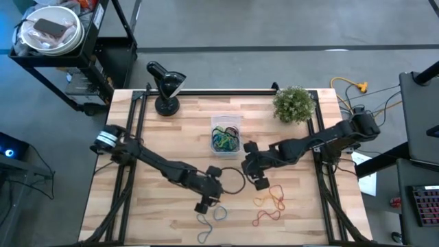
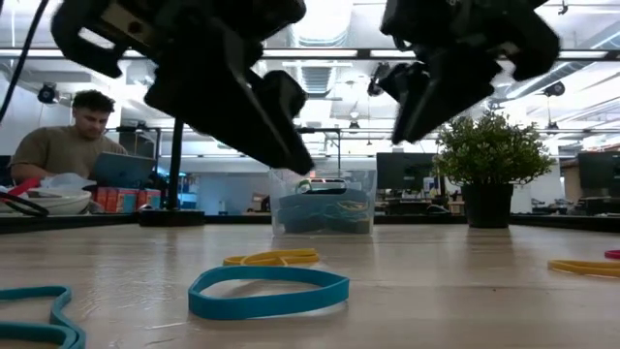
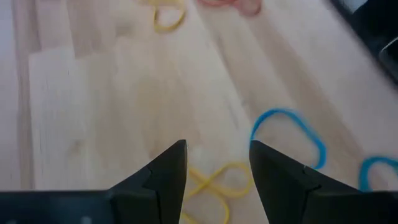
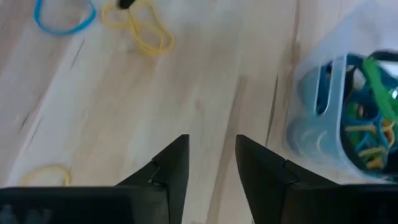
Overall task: Pick and place rubber bands into bin
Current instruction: Put yellow rubberband into the transparent bin
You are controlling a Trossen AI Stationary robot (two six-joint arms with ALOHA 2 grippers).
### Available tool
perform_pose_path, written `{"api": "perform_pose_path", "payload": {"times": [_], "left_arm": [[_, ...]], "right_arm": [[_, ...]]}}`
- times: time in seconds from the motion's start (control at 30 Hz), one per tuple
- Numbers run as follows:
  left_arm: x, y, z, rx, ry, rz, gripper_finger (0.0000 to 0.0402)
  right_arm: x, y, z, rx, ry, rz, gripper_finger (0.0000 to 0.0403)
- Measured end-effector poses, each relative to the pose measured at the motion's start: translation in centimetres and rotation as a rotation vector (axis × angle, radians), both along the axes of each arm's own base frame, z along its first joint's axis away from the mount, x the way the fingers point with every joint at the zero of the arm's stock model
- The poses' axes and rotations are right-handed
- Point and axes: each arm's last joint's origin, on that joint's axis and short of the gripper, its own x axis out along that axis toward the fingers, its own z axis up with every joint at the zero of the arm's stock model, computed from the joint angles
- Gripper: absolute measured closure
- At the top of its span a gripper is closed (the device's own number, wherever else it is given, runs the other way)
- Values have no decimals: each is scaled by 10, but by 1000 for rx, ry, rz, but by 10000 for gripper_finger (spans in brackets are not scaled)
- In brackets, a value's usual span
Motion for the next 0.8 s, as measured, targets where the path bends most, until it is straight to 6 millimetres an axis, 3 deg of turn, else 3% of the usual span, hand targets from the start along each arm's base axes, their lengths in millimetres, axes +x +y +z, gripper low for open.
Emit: {"api": "perform_pose_path", "payload": {"times": [0.27, 0.8], "left_arm": [[12, -4, -11, 28, 82, 15, 242], [12, -4, -21, 86, 176, 22, 242]], "right_arm": [[-12, 7, -4, 13, 7, -14, 291], [-19, 12, -9, -23, 1, -47, 301]]}}
